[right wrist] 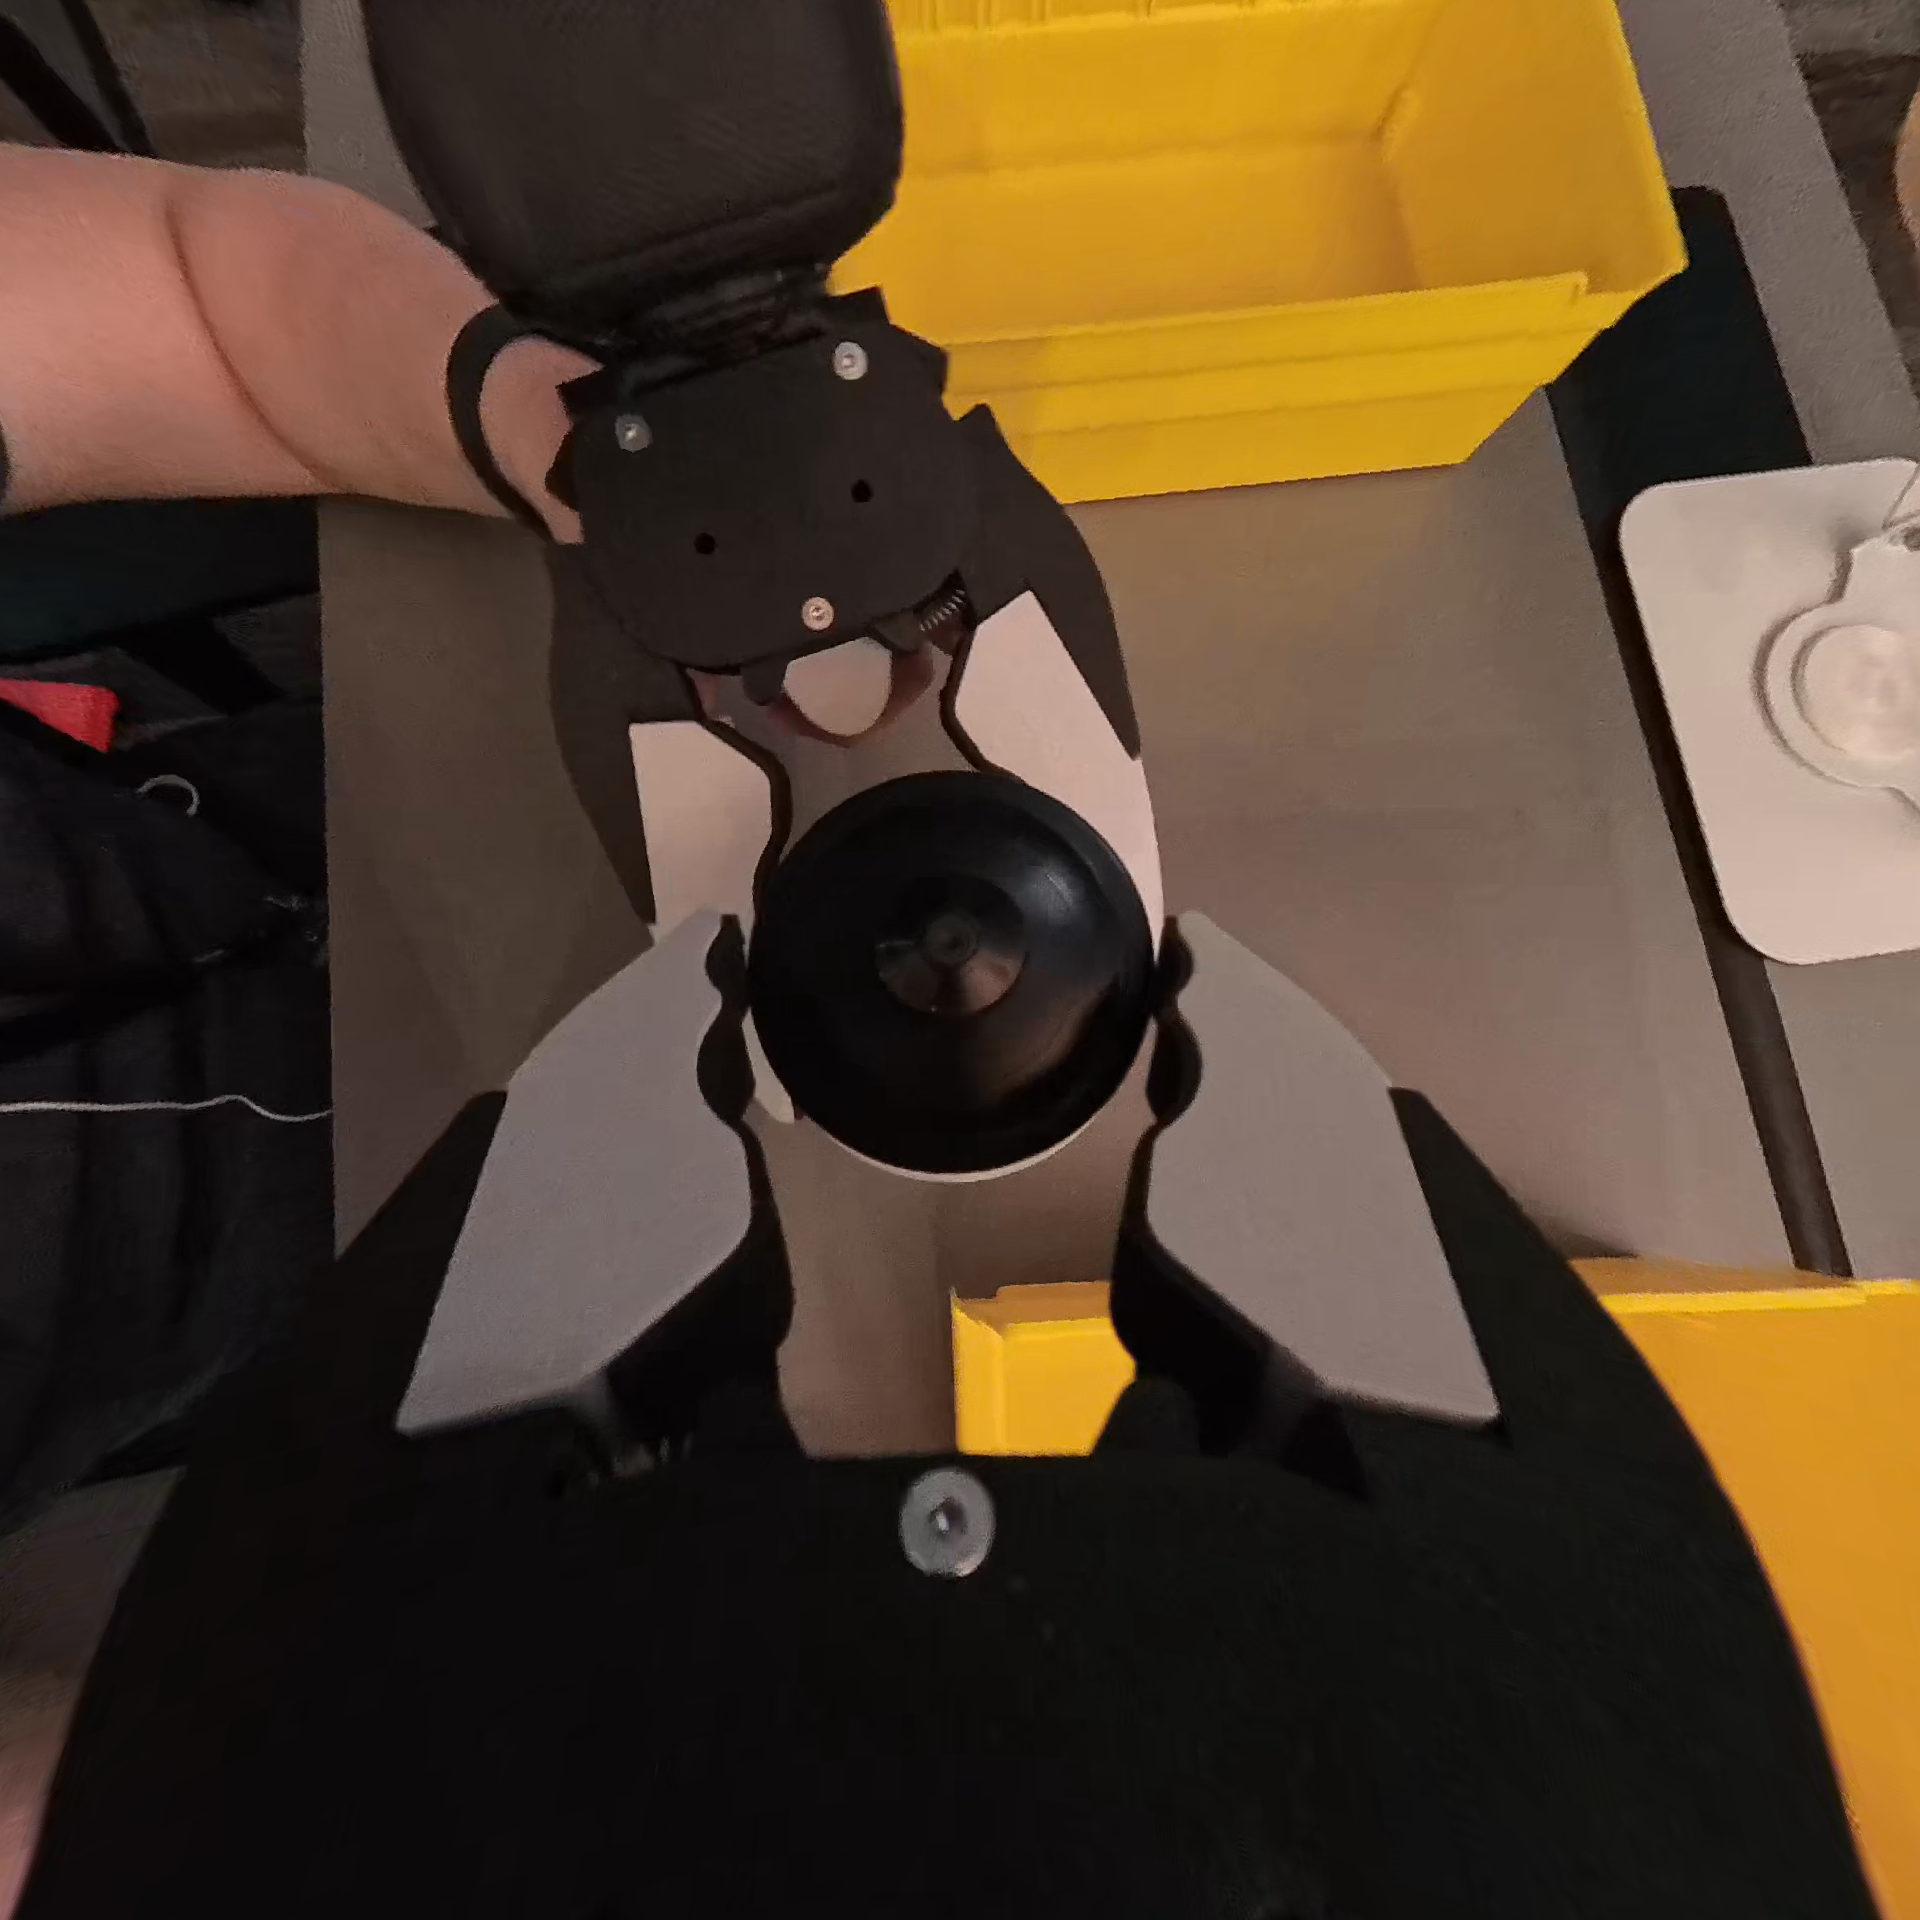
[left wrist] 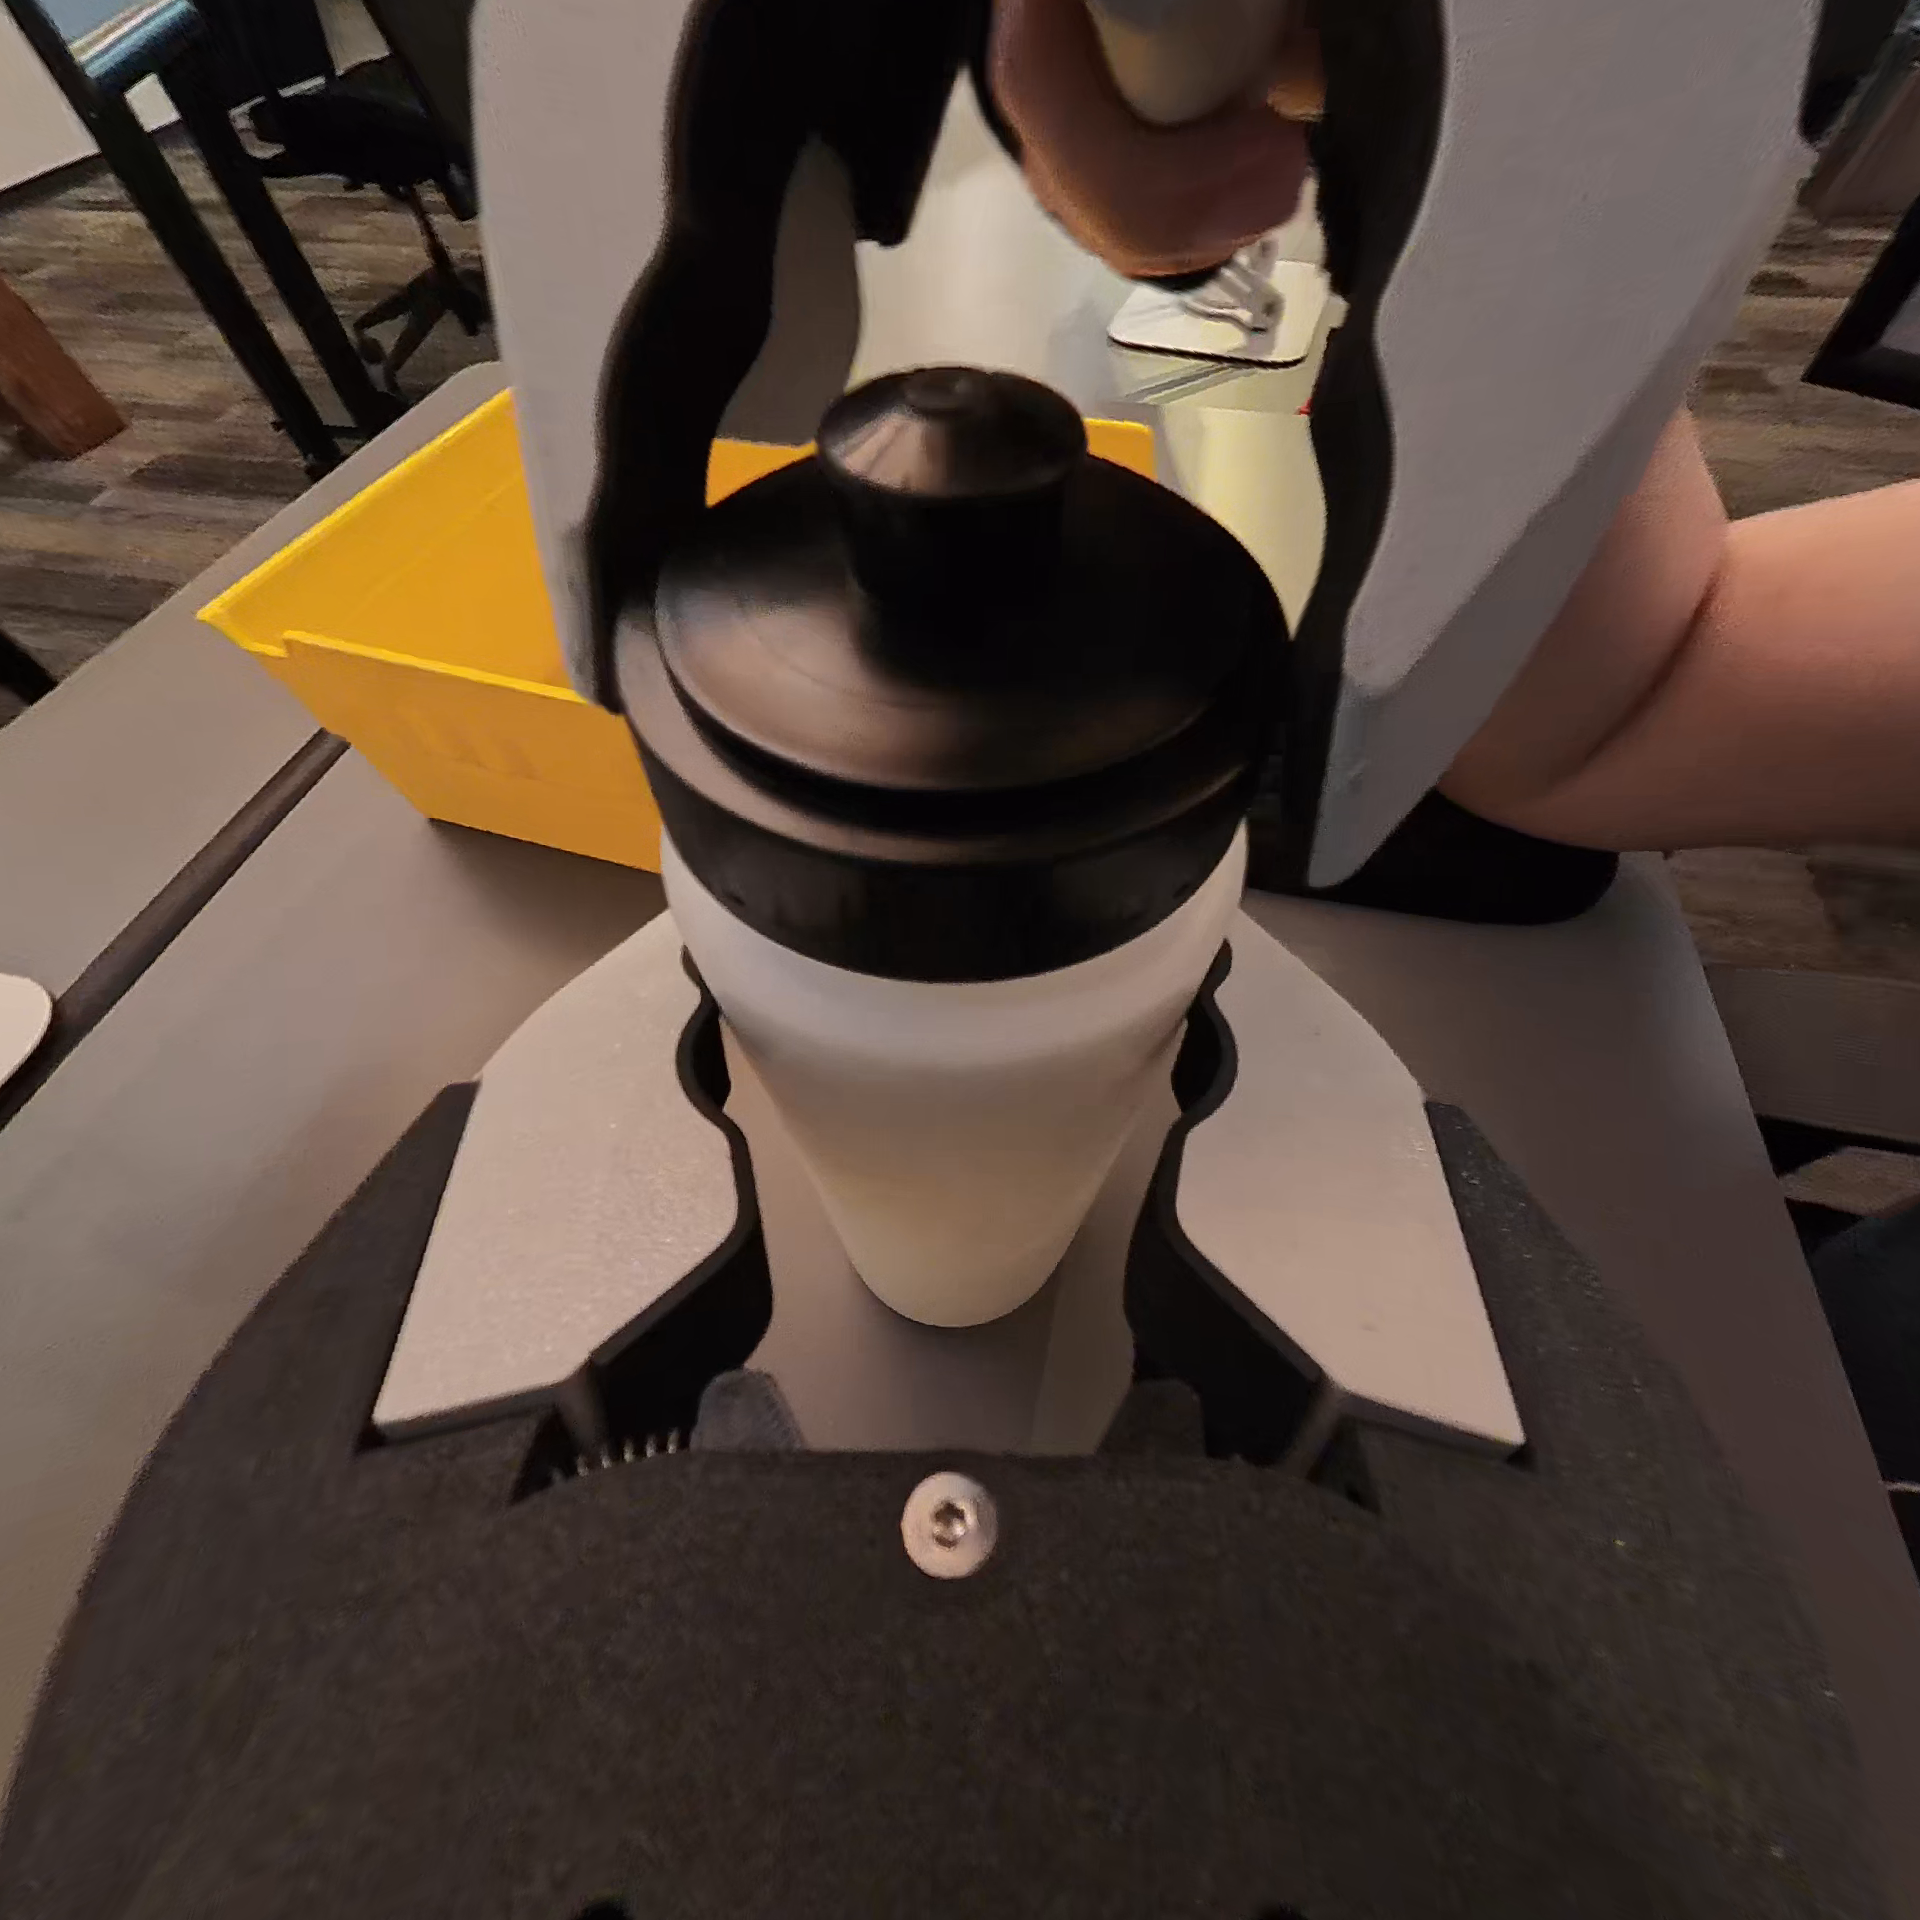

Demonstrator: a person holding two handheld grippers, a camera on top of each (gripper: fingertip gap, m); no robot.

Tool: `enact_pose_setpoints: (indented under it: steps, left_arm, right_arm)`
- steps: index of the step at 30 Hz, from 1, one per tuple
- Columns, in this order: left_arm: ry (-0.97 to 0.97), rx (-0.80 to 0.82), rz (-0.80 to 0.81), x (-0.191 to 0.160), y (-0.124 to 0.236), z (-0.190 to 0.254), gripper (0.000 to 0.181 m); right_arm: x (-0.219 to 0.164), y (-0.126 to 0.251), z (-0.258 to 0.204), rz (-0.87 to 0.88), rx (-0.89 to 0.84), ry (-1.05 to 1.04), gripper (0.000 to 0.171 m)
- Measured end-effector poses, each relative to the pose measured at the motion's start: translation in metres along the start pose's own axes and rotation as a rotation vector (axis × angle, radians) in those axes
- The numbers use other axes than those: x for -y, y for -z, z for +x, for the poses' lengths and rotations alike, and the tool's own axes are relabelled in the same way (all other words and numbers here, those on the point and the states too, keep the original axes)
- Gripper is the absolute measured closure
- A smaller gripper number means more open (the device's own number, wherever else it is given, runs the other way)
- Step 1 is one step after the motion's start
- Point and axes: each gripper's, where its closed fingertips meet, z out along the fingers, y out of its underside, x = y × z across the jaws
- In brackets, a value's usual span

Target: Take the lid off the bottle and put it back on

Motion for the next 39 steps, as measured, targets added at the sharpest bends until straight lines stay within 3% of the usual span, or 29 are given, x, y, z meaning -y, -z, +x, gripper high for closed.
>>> enact_pose_setpoints:
  steps: [4, 8, 10, 17, 21, 27, 30, 33, 36, 39]
  left_arm:
    - [-0.118, -0.121, 0.005, 0.002, 0.0, 0.027, 0.096]
    - [-0.095, -0.229, 0.025, 0.002, -0.002, 0.046, 0.095]
    - [-0.059, -0.198, 0.017, 0.002, -0.002, 0.038, 0.095]
    - [0.057, 0.047, 0.005, -0.001, 0.0, -0.007, 0.096]
    - [0.063, 0.06, -0.006, -0.001, 0.0, -0.007, 0.096]
    - [-0.027, -0.099, -0.016, 0.0, -0.001, 0.021, 0.096]
    - [-0.112, -0.236, -0.009, 0.0, 0.001, 0.048, 0.096]
    - [-0.105, -0.303, -0.009, -0.001, 0.002, 0.06, 0.095]
    - [-0.063, -0.259, -0.008, 0.0, 0.001, 0.049, 0.095]
    - [-0.031, -0.159, -0.009, 0.0, 0.0, 0.029, 0.096]
  right_arm:
    - [-0.002, 0.008, -0.03, 0.121, 0.214, 0.298, 0.095]
    - [-0.007, 0.014, -0.049, 0.182, 0.41, 0.347, 0.095]
    - [-0.006, 0.012, -0.044, 0.181, 0.388, 0.332, 0.094]
    - [0.006, 0.002, 0.0, 0.055, -0.013, 0.127, 0.088]
    - [0.005, 0.002, 0.009, 0.006, -0.12, 0.001, 0.098]
    - [-0.001, 0.009, -0.016, -0.002, 0.011, 0.173, 0.099]
    - [-0.004, 0.015, -0.044, 0.077, 0.184, 0.37, 0.098]
    - [-0.006, 0.019, -0.06, 0.138, 0.331, 0.435, 0.098]
    - [-0.005, 0.018, -0.05, 0.147, 0.321, 0.376, 0.098]
    - [-0.004, 0.016, -0.024, 0.097, 0.184, 0.239, 0.091]
